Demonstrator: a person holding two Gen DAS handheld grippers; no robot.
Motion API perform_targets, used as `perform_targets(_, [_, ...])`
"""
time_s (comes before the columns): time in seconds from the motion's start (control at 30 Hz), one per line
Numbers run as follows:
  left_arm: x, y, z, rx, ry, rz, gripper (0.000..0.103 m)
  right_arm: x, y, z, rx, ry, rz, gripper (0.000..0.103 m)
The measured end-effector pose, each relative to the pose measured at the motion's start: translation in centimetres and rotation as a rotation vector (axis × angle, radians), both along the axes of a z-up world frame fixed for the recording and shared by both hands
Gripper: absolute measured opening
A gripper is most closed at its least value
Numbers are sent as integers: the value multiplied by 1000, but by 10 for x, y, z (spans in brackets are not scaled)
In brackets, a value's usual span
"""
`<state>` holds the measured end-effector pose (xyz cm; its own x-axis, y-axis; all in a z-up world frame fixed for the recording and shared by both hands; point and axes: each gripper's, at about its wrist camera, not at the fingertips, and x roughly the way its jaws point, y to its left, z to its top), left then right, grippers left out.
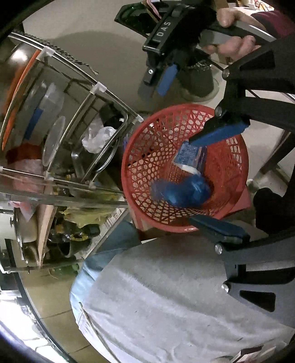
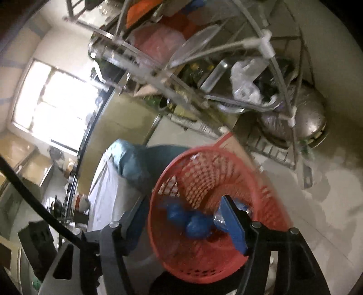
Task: Collect trash
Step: 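Carry both items to the red basket and open both tools over it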
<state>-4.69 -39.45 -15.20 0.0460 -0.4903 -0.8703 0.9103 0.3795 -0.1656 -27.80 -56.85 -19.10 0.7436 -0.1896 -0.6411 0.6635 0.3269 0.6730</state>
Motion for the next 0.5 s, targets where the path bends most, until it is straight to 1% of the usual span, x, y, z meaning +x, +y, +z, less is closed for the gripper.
perform_targets(0.1, [-2,3,11,-18,-14,-21,63,-17,-17,-6,3,-23,-63,68])
perform_targets(0.17, [-4,5,18,-28,-39,-38,63,-33,-33,-14,14,-70,-142,68])
perform_targets(0.2, [-6,6,23,-23,-53,-45,64,-36,-39,-19,24,-73,-162,68])
perform_targets(0.23, [-7,6,28,-13,-58,-50,64,-35,-48,-29,56,-58,-175,68])
perform_targets(0.27, [-7,5,32,-7,-61,-53,64,-33,-54,-37,93,-49,-178,68])
perform_targets(0.37, [-10,-6,53,-12,-81,-56,64,-23,-68,-66,250,-95,-185,70])
perform_targets(0.43, [-14,-15,63,-23,-92,-58,64,-14,-71,-70,270,-90,-170,70])
perform_targets(0.5, [-20,-23,69,-21,-91,-68,66,2,-72,-75,271,-33,-112,70])
